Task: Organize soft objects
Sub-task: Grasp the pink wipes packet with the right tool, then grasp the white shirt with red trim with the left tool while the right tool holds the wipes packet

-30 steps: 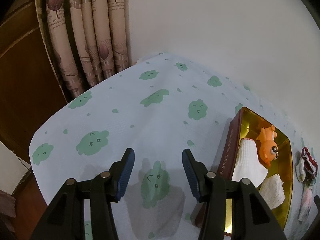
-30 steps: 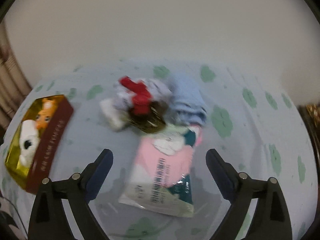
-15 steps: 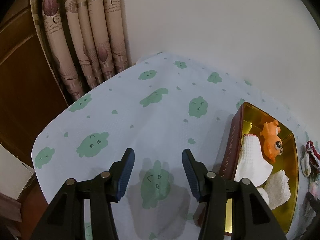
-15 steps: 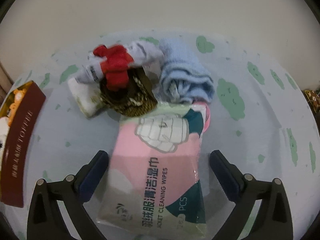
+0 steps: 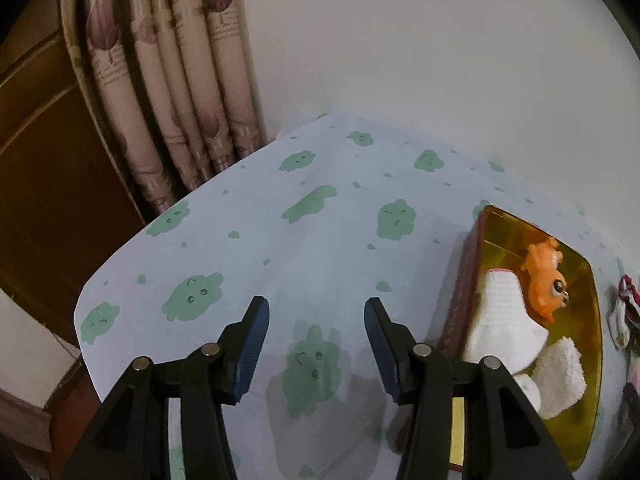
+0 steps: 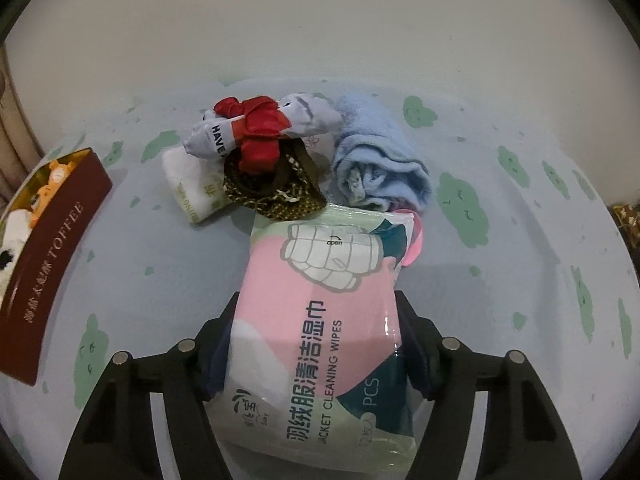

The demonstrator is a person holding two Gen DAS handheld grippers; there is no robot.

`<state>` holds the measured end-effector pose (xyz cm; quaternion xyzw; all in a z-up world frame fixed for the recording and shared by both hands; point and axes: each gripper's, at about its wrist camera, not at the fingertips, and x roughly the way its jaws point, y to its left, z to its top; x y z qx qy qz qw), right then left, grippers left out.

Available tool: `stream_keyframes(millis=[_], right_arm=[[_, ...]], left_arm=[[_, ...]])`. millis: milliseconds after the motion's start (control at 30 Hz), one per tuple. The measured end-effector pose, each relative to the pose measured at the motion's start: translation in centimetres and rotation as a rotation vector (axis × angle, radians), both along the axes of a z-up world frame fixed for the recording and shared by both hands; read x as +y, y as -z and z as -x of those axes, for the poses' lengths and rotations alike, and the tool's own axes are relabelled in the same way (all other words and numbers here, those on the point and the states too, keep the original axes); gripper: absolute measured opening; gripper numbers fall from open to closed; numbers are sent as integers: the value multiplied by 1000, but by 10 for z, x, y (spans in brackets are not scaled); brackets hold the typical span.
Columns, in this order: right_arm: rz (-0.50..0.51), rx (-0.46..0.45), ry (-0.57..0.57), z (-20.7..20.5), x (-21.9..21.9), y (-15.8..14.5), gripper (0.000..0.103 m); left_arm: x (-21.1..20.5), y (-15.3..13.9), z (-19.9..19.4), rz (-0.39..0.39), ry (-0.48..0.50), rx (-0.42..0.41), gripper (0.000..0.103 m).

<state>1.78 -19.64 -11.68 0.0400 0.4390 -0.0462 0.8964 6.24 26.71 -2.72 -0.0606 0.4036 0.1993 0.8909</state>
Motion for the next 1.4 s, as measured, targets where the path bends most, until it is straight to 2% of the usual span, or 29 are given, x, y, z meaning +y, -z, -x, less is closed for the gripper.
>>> stream_keyframes(millis=[133, 300, 500, 633, 700, 800, 933, 1033, 1233, 1333, 1400], right_arm=[[-1, 2, 14, 11, -19, -1, 64], [8, 10, 73, 27, -58, 2, 64], [-4, -3, 125, 38, -88, 5, 64], [29, -3, 121, 40, -85, 6, 65], [16, -4, 122, 40, -85, 7, 66], [13, -3, 120, 40, -83, 6, 67], [8, -2, 119, 38, -85, 6, 67], [2, -1, 117, 37, -87, 7, 68], [-3, 0, 111, 35, -87, 8, 70], [-4, 1, 112, 36, -87, 8, 70], [-3, 1, 112, 36, -87, 8, 71]], left_arm=[[-22, -7, -1, 7, 71, 11, 51], [-70, -26, -8, 7, 204, 13, 51], [-151, -60, -26, 101, 421, 10, 54], [-218, -69, -49, 219, 561, 61, 54], [-243, -67, -61, 254, 597, 89, 54], [-285, -62, -87, 288, 622, 129, 54], [-324, -49, -121, 360, 628, 188, 54], [-353, -34, -139, 383, 634, 239, 54], [-384, -9, -160, 421, 610, 317, 54], [-393, 1, -168, 412, 590, 329, 54], [-401, 6, -174, 378, 582, 336, 54]])
